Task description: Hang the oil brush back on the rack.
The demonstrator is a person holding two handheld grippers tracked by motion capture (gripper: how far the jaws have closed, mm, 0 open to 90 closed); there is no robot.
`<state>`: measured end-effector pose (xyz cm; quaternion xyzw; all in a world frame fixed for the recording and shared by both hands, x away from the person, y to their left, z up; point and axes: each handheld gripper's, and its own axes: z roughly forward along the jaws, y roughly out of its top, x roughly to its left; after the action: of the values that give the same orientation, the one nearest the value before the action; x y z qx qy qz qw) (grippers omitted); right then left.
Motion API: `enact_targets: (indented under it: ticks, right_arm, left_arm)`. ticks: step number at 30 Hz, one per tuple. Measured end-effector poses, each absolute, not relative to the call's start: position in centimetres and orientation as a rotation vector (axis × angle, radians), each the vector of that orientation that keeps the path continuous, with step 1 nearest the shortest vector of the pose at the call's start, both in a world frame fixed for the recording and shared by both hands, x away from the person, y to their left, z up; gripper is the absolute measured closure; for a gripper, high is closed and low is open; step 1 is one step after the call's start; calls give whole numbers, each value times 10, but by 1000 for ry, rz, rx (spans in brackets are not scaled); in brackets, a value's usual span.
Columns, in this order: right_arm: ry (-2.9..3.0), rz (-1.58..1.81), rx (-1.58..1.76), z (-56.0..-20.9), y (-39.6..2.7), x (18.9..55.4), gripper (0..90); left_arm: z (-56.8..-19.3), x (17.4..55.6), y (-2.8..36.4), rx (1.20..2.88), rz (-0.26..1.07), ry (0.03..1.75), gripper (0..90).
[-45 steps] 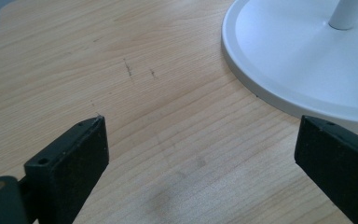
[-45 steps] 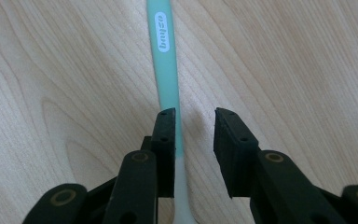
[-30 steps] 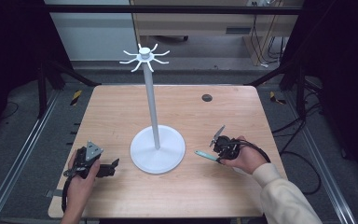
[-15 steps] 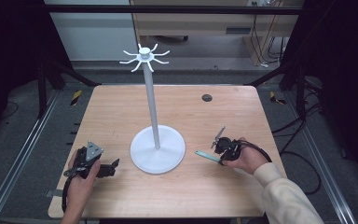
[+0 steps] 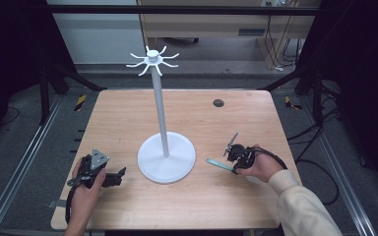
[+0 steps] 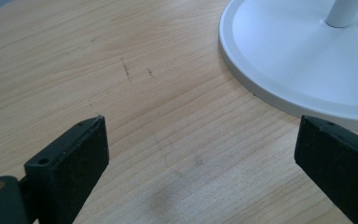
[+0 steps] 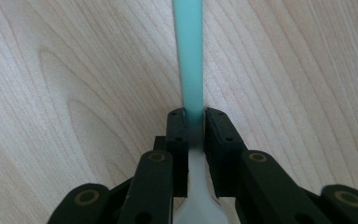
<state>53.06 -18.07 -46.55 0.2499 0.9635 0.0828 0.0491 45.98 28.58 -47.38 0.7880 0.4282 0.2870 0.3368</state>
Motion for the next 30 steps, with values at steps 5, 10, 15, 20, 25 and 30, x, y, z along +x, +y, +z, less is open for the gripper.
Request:
enact_targets:
  ticks: [5,10,15,20,25,30]
  right_arm:
    - [2946,268,762,-466,-182,531,811]
    - [2948,262,758,-465,-183,532,825]
    - [2942,309,768,-461,-185,531,826]
    - [2907,364,795,-450,-188,529,826]
    - [2848,459,813,-437,-189,529,826]
    - [2793,549,811,-426,-188,530,826]
  left_arm:
    - [-474,460,286,2054,748,1115,26]
    - [-474,460,286,2053,749,1117,26]
    - [-474,460,286,2055,748,1117,26]
    - [-474,459,286,2057,748,1118,26]
    - [-474,460,286,2057,748,1118,26]
    - [-474,459,285,2057,749,1116,26]
